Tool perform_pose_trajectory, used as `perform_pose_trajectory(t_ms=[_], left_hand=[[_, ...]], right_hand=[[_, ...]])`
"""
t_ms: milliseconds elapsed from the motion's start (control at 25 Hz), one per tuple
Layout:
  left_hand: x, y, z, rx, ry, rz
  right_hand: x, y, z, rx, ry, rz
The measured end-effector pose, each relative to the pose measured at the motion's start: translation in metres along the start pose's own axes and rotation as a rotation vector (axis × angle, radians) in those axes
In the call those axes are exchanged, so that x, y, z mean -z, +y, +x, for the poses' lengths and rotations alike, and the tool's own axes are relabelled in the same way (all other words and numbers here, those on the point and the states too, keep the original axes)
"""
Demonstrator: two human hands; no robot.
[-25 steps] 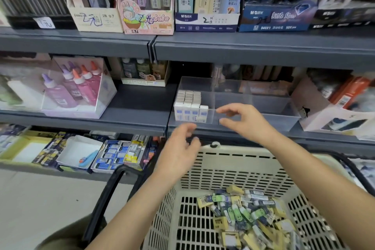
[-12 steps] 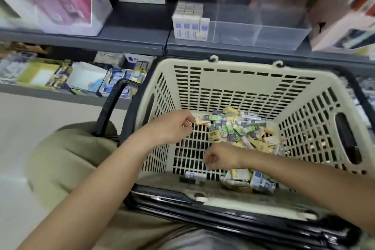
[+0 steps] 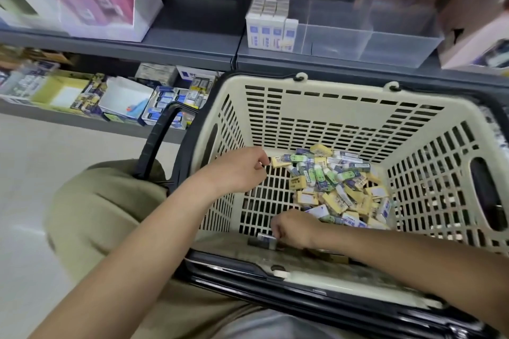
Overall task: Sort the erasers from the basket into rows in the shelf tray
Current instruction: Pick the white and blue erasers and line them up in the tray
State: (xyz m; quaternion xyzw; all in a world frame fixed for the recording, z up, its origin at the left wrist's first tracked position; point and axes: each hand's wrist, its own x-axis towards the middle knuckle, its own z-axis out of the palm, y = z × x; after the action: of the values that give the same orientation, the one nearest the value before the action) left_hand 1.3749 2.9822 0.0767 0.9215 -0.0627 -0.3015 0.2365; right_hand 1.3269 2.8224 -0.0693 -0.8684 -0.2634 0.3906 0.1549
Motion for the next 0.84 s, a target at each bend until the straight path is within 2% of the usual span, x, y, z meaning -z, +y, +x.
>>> perform_pose_trajectory(t_ms=[120, 200, 280, 400, 440, 520, 600, 680, 760, 800, 840], left_hand=[[0.000, 0.002, -0.003, 0.014, -0.031, 0.043], [-0.001, 0.006, -0.001, 0.012, -0.050, 0.015], [-0.005, 0.016, 0.008, 0.026, -0.104, -0.041], [-0.019, 0.034, 0.025, 0.120, -0.251, 0.003], [-0.027, 0.038, 0.032, 0.162, -0.278, -0.089], [-0.046, 0.044, 0.044, 0.239, -0.303, -0.503], [-0.062, 0.047, 0.053, 0.293, -0.262, -0.825], [-0.074, 0.042, 0.060, 0.326, -0.176, -0.838], [-0.081, 0.035, 0.065, 0.353, -0.145, -0.784], [-0.083, 0.032, 0.065, 0.367, -0.169, -0.778], [-0.084, 0.029, 0.065, 0.387, -0.199, -0.786]], right_hand=[[0.013, 0.001, -0.007, -0.057, 0.005, 0.194], [0.036, 0.010, -0.018, -0.113, 0.077, 0.350], [0.063, 0.022, -0.034, -0.161, 0.169, 0.619], [0.087, 0.035, -0.060, -0.184, 0.307, 0.996], [0.088, 0.037, -0.066, -0.178, 0.334, 1.068], [0.085, 0.041, -0.070, -0.170, 0.352, 1.110], [0.078, 0.041, -0.068, -0.166, 0.364, 0.939], [0.071, 0.046, -0.063, -0.169, 0.342, 0.388], [0.059, 0.049, -0.057, -0.148, 0.195, -0.248], [0.053, 0.050, -0.055, -0.129, 0.133, -0.403], [0.049, 0.050, -0.054, -0.111, 0.119, -0.450]])
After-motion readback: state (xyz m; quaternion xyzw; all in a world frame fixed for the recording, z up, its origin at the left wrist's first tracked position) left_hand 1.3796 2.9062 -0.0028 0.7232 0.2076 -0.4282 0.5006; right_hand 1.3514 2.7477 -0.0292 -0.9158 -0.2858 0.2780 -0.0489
